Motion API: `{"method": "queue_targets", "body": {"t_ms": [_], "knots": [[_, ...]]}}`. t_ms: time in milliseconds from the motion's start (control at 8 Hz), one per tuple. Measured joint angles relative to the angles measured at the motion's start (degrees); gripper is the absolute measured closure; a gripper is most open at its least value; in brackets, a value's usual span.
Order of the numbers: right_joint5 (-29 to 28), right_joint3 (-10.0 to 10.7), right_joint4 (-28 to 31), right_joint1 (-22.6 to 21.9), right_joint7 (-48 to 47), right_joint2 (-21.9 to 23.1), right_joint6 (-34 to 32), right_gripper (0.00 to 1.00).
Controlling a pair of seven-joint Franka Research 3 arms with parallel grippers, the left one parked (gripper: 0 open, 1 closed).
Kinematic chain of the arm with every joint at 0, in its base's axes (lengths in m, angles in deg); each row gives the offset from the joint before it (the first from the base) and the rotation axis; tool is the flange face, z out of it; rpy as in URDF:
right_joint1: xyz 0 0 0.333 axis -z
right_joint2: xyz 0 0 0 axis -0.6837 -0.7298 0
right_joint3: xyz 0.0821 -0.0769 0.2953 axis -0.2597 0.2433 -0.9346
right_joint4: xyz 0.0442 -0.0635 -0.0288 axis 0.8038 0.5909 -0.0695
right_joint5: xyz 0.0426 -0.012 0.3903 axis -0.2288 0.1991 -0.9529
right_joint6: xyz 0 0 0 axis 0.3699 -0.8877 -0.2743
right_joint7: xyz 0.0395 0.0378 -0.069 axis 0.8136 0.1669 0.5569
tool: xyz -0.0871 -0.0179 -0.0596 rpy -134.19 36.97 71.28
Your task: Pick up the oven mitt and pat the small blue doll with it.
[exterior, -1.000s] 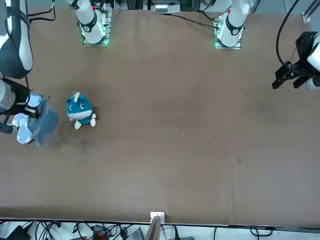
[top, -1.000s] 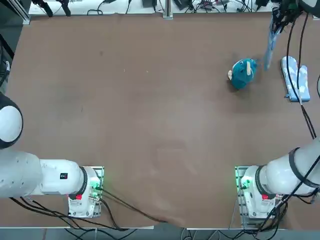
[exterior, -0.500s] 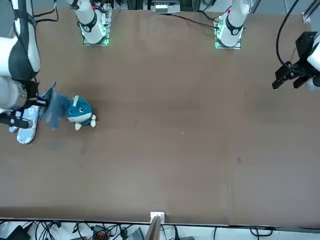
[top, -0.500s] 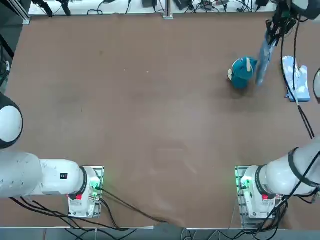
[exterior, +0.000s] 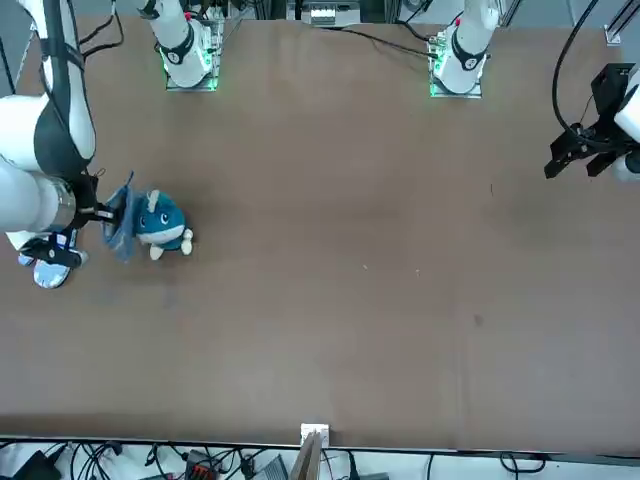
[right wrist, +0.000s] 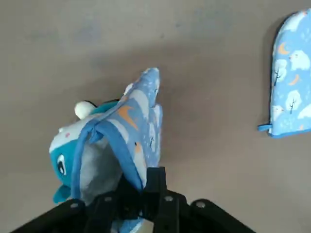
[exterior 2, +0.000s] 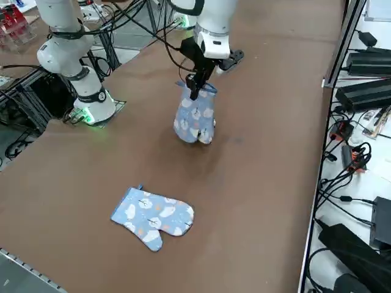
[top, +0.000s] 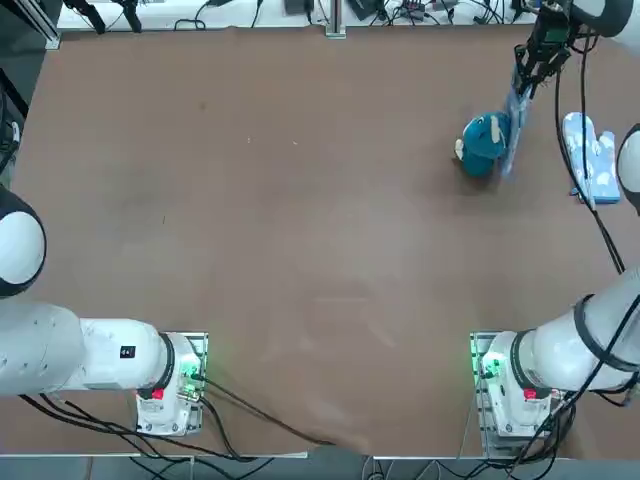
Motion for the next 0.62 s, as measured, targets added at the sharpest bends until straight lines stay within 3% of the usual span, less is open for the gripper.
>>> {"method": "queue_targets", "body": {"t_ms": [250,625], "knots": [[0.0,0.7,-2.0,0.7,-0.1,-0.1,1.3,0.96],[0.0,1.5,-4.4,5.8,5.0,0.0,0.7,0.96]]}}
